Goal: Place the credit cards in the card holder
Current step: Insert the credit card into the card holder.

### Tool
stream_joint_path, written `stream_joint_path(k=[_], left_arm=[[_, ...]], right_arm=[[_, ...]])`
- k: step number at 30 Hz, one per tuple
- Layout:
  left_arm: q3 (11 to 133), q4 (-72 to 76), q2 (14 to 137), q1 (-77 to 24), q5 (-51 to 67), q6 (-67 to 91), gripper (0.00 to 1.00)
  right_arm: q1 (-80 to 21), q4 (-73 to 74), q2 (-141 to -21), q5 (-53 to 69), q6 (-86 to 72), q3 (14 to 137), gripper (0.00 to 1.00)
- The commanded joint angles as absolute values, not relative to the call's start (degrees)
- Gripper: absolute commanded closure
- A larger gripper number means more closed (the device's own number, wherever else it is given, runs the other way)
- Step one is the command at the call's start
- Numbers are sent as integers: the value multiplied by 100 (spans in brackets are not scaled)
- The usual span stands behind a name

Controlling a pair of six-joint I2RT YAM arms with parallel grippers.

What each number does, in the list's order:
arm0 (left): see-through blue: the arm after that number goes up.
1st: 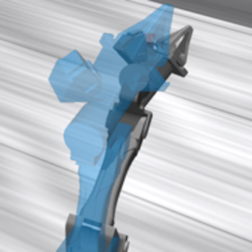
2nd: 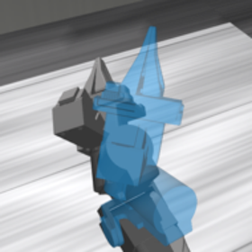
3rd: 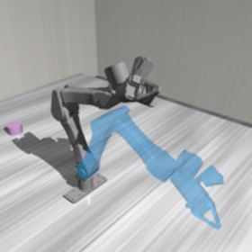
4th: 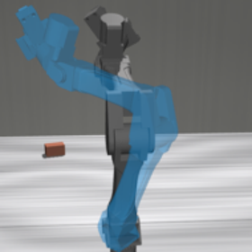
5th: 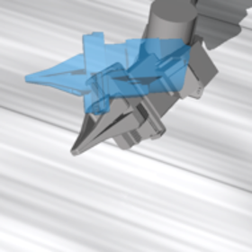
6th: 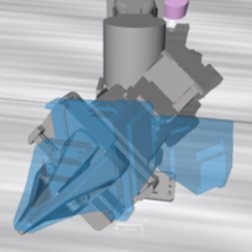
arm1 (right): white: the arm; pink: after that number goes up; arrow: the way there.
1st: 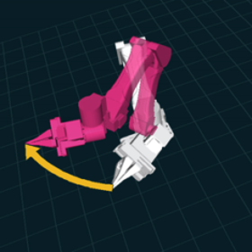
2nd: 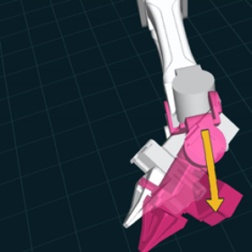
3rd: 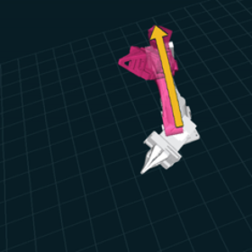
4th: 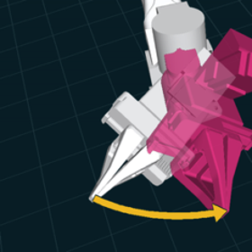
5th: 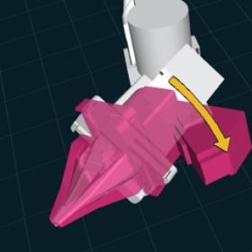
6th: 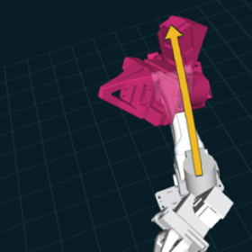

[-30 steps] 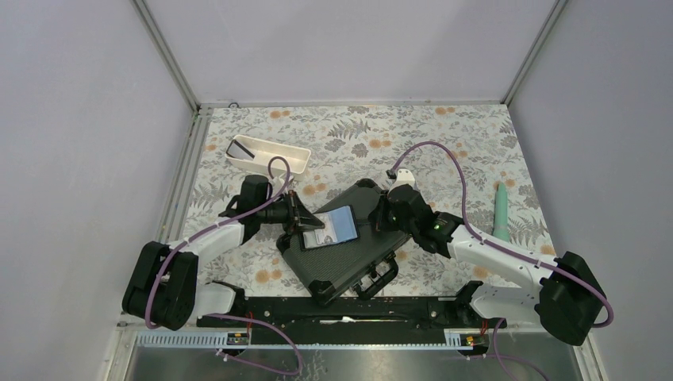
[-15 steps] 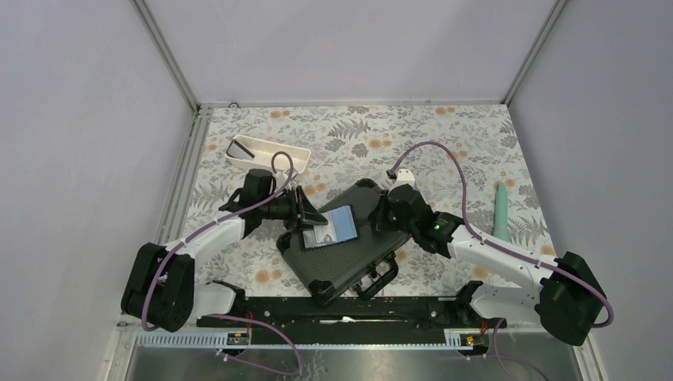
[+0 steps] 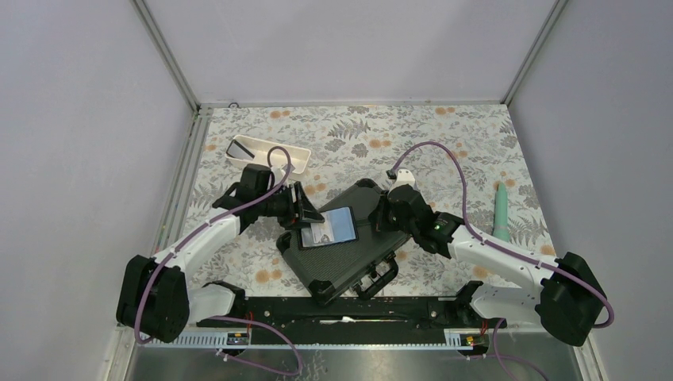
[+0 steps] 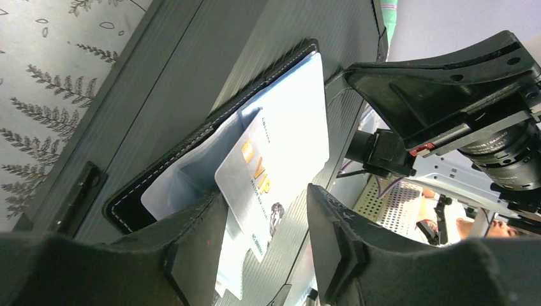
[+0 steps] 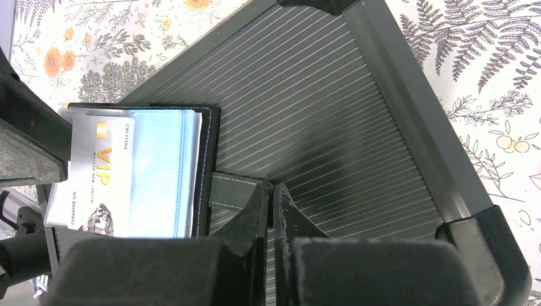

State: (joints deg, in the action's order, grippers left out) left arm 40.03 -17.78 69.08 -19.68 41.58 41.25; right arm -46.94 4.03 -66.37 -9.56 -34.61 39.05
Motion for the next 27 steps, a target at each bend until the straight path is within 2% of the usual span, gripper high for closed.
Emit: stream_joint_path(k=[1,8,16,27], left_arm=[[4077,-2656,6916,-1964,3210,3544,48],[4157,-2716,6917,-2200,3163,3588,54],[4344,-2716,7018,-2516,3033,3717,70],[4470,-2588,7075,-2954,2649,4147,83]], right_arm=[[-4720,520,-6535,-1169,-3441,4022,100],[-4720,454,-6639,-1103,-3445,4036,100],[-4727,419,-6671,-1043,-3439,4061,100],[-4729,363,-6658,-1021,-3443,4048,100]])
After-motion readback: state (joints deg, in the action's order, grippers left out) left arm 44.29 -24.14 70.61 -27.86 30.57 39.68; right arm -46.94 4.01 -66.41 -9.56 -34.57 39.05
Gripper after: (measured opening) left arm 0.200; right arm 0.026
